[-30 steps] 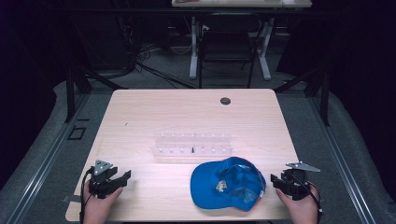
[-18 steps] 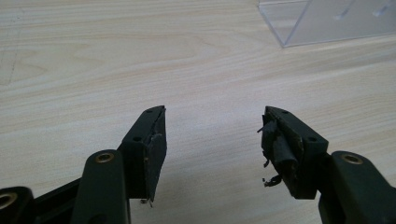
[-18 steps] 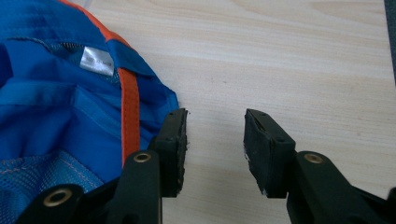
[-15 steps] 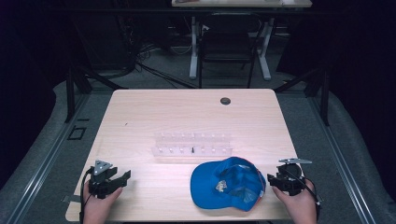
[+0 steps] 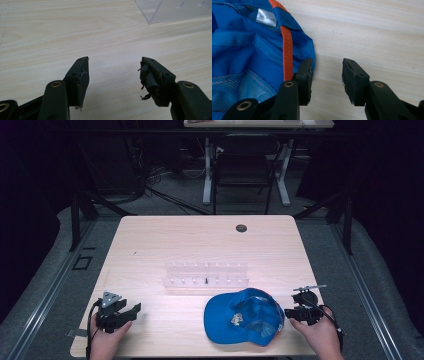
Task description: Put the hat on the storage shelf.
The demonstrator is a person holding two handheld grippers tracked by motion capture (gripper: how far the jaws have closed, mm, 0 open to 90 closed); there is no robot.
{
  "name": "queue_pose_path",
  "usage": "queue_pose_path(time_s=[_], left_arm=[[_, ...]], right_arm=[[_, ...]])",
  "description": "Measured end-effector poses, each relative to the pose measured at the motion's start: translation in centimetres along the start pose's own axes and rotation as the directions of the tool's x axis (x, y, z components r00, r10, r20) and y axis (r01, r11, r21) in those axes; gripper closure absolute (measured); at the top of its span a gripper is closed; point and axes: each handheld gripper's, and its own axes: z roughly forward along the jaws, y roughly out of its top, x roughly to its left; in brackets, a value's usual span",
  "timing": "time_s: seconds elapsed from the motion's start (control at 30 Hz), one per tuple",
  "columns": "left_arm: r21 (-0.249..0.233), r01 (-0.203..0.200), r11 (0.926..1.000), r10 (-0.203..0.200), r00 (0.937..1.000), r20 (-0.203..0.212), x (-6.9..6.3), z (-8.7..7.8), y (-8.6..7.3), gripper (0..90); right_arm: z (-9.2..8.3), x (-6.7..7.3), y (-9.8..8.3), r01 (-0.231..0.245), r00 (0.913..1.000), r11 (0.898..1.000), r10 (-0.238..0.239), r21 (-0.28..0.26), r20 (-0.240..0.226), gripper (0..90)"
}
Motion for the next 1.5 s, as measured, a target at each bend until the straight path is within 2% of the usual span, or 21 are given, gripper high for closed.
queue_pose_path(time_s=[0.07,0.1,0.17,0.27,0.37,0.43,0.5,0.53,0.77,0.8,0.87,0.97,1.0,1.07,1.1,1.13,1.17,1.2,1.3,1.5], left_arm=[[0.002,-0.003,1.0000,0.003,1.0000,0.001,0.0,0.0,0.0,40.7],[0.003,-0.005,1.0000,0.005,1.0000,0.002,0.0,0.0,0.0,40.6],[0.002,-0.003,1.0000,0.003,1.0000,0.002,0.0,0.0,0.0,40.7],[0.012,-0.007,0.9999,0.007,1.0000,0.003,0.0,0.0,0.0,40.7],[0.011,-0.006,0.9999,0.006,1.0000,0.003,0.0,0.0,0.1,40.6],[0.011,-0.006,0.9999,0.006,1.0000,0.003,0.0,0.0,0.1,40.7],[0.004,-0.006,1.0000,0.006,1.0000,0.001,0.0,0.1,0.0,40.7],[0.004,-0.006,1.0000,0.006,1.0000,0.001,0.0,0.1,0.0,40.7],[0.012,-0.013,0.9998,0.013,0.9999,-0.007,0.0,0.1,0.0,42.5],[0.011,-0.013,0.9999,0.013,0.9999,-0.005,0.0,0.1,0.0,42.5],[0.008,-0.012,0.9999,0.012,0.9999,-0.004,0.0,0.1,0.0,42.5],[0.011,-0.013,0.9998,0.013,0.9999,-0.003,0.0,0.1,0.0,42.5],[0.010,-0.013,0.9999,0.013,0.9999,-0.001,0.0,0.1,0.0,42.5],[0.010,-0.013,0.9999,0.013,0.9999,-0.001,0.0,0.1,0.0,42.5],[0.010,-0.013,0.9999,0.013,0.9999,-0.001,0.0,0.1,0.0,42.5],[0.009,-0.012,0.9999,0.012,0.9999,-0.002,0.0,0.1,0.0,42.5],[0.009,-0.012,0.9999,0.012,0.9999,-0.002,0.0,0.1,0.0,42.5],[0.011,-0.013,0.9999,0.013,0.9999,-0.003,0.0,0.1,0.0,42.5],[0.013,-0.015,0.9998,0.015,0.9999,-0.001,0.0,0.1,0.0,42.5],[0.010,-0.012,0.9999,0.012,0.9999,0.000,0.0,0.1,0.0,42.6]], right_arm=[[0.3,0.0,0.3,-0.024,0.9994,1.000,0.024,0.014,-0.023,60.7],[0.3,0.0,0.5,-0.018,0.9993,0.999,0.020,0.039,-0.033,60.9],[0.7,0.0,0.7,-0.049,0.9977,0.997,0.051,0.054,-0.044,62.3],[1.0,0.0,1.2,-0.069,0.9961,0.994,0.073,0.085,-0.049,63.4],[1.3,0.0,1.5,-0.102,0.9910,0.988,0.111,0.113,-0.075,63.7],[1.4,0.0,1.6,-0.106,0.9896,0.986,0.117,0.127,-0.083,64.3],[1.9,0.1,1.7,-0.136,0.9843,0.981,0.150,0.142,-0.093,65.8],[1.9,0.1,1.8,-0.130,0.9859,0.978,0.145,0.162,-0.084,66.2],[2.6,0.4,2.1,-0.149,0.9826,0.971,0.166,0.188,-0.082,70.4],[2.8,0.4,2.3,-0.142,0.9837,0.964,0.163,0.224,-0.077,71.2],[2.8,0.5,2.4,-0.138,0.9852,0.962,0.158,0.236,-0.067,72.1],[2.9,0.7,2.5,-0.141,0.9850,0.962,0.160,0.234,-0.065,72.5],[2.9,0.9,2.6,-0.122,0.9898,0.961,0.137,0.249,-0.041,72.7],[3.0,1.1,2.7,-0.120,0.9905,0.962,0.133,0.245,-0.036,72.7],[3.0,1.4,2.8,-0.108,0.9933,0.961,0.115,0.254,-0.014,73.3],[3.1,1.6,2.9,-0.109,0.9932,0.961,0.116,0.253,-0.012,73.4],[3.0,1.6,3.0,-0.088,0.9958,0.960,0.091,0.267,0.000,74.9],[3.1,1.9,3.0,-0.101,0.9945,0.962,0.104,0.253,-0.002,77.0],[3.2,2.0,3.1,-0.094,0.9949,0.961,0.101,0.261,-0.010,82.3],[3.3,1.7,3.2,-0.096,0.9939,0.960,0.107,0.263,-0.028,85.7]])
